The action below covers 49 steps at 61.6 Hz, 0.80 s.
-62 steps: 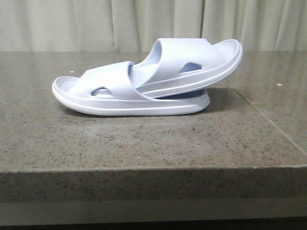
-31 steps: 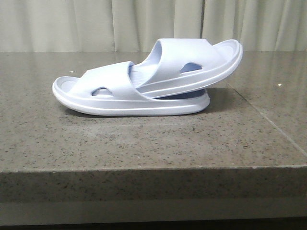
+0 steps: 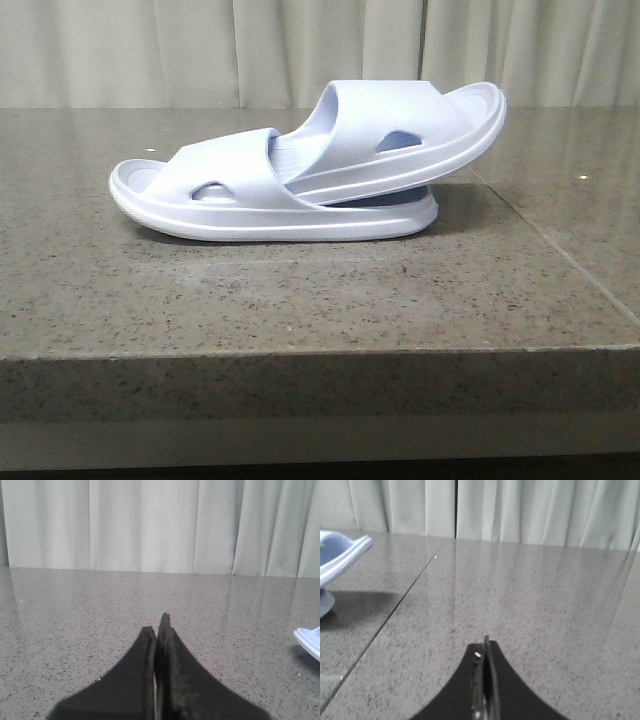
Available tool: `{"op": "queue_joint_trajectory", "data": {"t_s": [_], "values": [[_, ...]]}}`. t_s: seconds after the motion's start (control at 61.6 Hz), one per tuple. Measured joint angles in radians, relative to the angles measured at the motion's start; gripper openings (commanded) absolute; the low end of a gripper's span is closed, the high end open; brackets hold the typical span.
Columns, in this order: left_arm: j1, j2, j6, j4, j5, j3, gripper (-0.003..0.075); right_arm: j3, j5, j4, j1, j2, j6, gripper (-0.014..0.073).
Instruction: Insert blue slippers together front up
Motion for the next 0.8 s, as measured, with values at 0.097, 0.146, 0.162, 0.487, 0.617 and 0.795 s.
{"op": "queue_joint_trajectory", "data": {"t_s": [0.097,0.146,0.162,0.487,0.617,0.795], "values": [[0.000,0.000,0.000,0.000,0.000,0.000,-0.0020,0.000,-0.039,-0.071,0.000,0.000,0.088,-0.0117],[0.000,0.000,0.000,0.000,0.000,0.000,-0.0020,0.000,-0.059,-0.110,0.000,0.000,0.126,-0.0117],[0.000,0.000,0.000,0.000,0.000,0.000,-0.0020,0.000,-0.059,-0.124,0.000,0.000,0.142,-0.0117],[0.000,0.000,0.000,0.000,0.000,0.000,-0.0020,0.000,-0.073,-0.162,0.000,0.000,0.177,-0.0117],[0.000,0.000,0.000,0.000,0.000,0.000,-0.0020,0.000,-0.073,-0.163,0.000,0.000,0.177,-0.0117],[0.000,0.000,0.000,0.000,0.000,0.000,-0.0020,0.000,-0.073,-0.165,0.000,0.000,0.178,-0.0117]]}}
